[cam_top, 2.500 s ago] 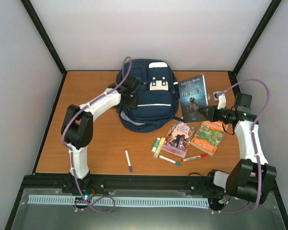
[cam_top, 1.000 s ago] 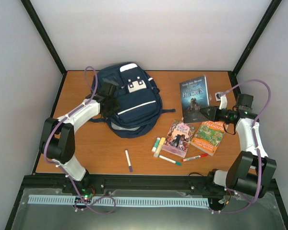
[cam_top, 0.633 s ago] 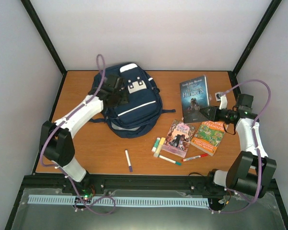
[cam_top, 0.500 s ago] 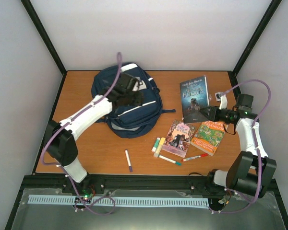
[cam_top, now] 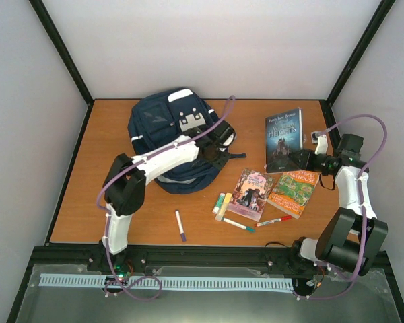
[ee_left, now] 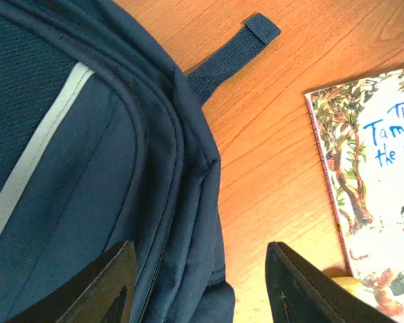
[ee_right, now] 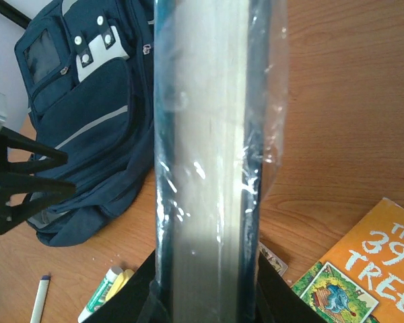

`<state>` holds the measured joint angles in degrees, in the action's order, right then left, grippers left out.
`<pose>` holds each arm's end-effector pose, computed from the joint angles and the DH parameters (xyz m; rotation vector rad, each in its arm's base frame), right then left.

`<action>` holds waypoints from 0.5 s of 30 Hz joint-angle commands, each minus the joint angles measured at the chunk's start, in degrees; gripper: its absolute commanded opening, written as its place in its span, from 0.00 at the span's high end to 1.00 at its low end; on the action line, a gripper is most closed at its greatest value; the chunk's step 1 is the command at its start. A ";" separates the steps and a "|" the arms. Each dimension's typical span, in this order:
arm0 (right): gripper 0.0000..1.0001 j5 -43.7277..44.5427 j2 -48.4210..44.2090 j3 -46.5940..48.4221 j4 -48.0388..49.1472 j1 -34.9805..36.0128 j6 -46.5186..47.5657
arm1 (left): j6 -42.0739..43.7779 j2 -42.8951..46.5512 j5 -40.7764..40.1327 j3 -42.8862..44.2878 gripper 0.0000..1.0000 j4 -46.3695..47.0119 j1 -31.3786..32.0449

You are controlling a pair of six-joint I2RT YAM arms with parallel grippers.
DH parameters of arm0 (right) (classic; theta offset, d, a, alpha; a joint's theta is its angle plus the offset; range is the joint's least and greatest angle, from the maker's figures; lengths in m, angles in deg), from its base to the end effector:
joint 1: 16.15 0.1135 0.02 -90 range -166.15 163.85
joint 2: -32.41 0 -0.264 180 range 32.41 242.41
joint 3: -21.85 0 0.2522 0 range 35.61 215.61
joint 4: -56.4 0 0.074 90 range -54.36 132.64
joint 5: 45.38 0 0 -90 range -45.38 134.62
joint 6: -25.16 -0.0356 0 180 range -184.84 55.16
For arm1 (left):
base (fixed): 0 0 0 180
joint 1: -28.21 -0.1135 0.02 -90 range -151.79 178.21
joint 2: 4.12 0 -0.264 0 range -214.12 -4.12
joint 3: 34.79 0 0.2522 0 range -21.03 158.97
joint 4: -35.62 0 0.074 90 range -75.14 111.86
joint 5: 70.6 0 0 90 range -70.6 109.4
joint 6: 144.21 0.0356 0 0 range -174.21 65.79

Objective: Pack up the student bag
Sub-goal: Place the book in the student bag.

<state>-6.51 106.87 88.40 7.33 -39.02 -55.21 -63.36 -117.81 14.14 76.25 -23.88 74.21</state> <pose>0.2426 -0.0722 0.2524 -0.0569 2.2492 0.8383 0.3004 -0.3064 0.2468 0.8127 2.5355 -0.1972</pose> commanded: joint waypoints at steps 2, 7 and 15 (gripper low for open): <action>0.97 -3.74 -0.73 1.07 4.78 -0.29 0.39 | 5.81 -5.40 -5.33 6.93 0.45 -3.98 2.32; 0.97 -3.92 -0.10 1.17 4.52 -0.33 0.39 | 6.81 -10.32 -5.39 12.18 0.52 -7.48 2.66; 0.97 -3.88 0.41 1.26 4.51 -0.42 0.30 | 8.08 -13.25 -6.22 12.75 0.60 -8.52 2.74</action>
<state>-6.32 107.57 88.40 7.33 -39.04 -55.45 -57.26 -129.72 9.33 86.39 -30.18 76.28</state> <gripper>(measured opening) 0.229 0.413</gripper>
